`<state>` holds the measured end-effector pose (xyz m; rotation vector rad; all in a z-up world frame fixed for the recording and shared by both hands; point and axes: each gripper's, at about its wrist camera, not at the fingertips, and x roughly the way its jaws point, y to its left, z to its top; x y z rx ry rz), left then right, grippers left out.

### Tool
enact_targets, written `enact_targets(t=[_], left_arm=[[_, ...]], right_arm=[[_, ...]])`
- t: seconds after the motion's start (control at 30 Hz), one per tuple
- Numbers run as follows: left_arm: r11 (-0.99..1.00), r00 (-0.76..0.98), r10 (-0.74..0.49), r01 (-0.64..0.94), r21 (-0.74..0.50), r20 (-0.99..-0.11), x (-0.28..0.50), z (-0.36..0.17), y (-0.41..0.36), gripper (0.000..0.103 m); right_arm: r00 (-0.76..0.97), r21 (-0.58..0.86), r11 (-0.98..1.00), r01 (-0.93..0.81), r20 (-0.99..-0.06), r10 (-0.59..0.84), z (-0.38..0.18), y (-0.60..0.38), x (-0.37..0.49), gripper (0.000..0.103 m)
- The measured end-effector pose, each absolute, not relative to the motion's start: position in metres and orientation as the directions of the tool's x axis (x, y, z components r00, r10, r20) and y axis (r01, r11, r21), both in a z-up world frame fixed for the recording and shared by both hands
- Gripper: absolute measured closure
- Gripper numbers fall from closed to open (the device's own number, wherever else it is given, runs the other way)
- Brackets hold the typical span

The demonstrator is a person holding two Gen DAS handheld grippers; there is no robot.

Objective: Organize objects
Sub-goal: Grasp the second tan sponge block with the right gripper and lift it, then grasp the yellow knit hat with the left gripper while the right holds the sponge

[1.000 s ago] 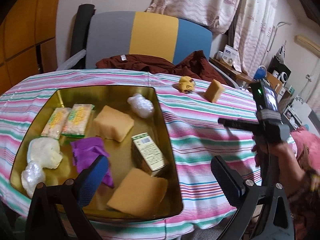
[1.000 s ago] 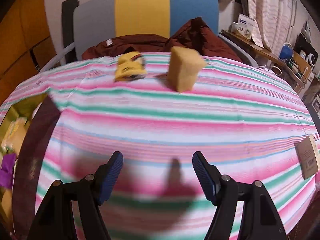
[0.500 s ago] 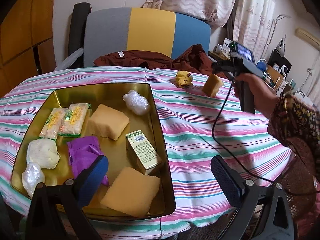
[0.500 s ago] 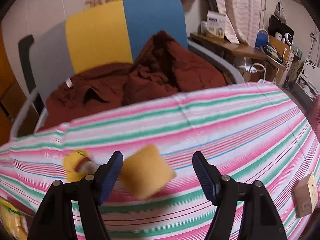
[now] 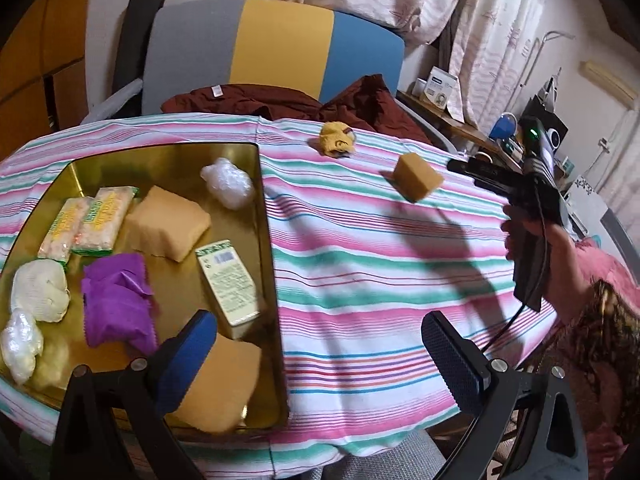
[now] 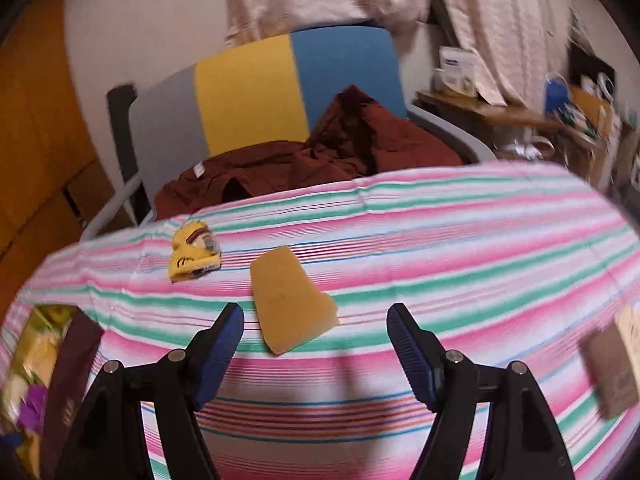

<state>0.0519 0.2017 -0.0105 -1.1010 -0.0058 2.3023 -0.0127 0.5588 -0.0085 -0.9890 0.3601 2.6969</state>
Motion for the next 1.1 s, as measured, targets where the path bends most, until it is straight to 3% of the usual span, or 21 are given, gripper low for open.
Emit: enact_targets(t=[0.3, 0.4, 0.5, 0.83, 1.1], left_arm=[[-0.852, -0.526, 0.471, -0.478, -0.213, -0.708, 0.049, 0.000, 0.198, 0.000], [-0.860, -0.536, 0.459, -0.469, -0.202, -0.709, 0.043, 0.003, 0.199, 0.000], [-0.858, -0.534, 0.461, -0.472, -0.202, -0.709, 0.034, 0.006, 0.207, 0.000], [-0.829, -0.515, 0.511, -0.506, -0.238, -0.688, -0.027, 0.029, 0.276, 0.000], [-0.836, -0.498, 0.447, -0.528, -0.149, -0.744, -0.119, 0.005, 0.357, 0.000]], right_arm=[[-0.629, -0.156, -0.944, -0.291, -0.712, 0.312, -0.041, 0.532, -0.080, 0.028], [-0.654, -0.076, -0.956, -0.284, -0.714, 0.251, -0.052, 0.538, -0.078, 0.047], [-0.685, -0.029, -0.955, -0.295, -0.691, 0.233, -0.054, 0.539, -0.064, 0.052], [-0.678, 0.011, -0.888, -0.460, -0.650, 0.344, -0.055, 0.544, -0.019, 0.053], [-0.676, -0.041, -0.884, -0.466, -0.628, 0.386, -0.059, 0.536, -0.018, 0.052]])
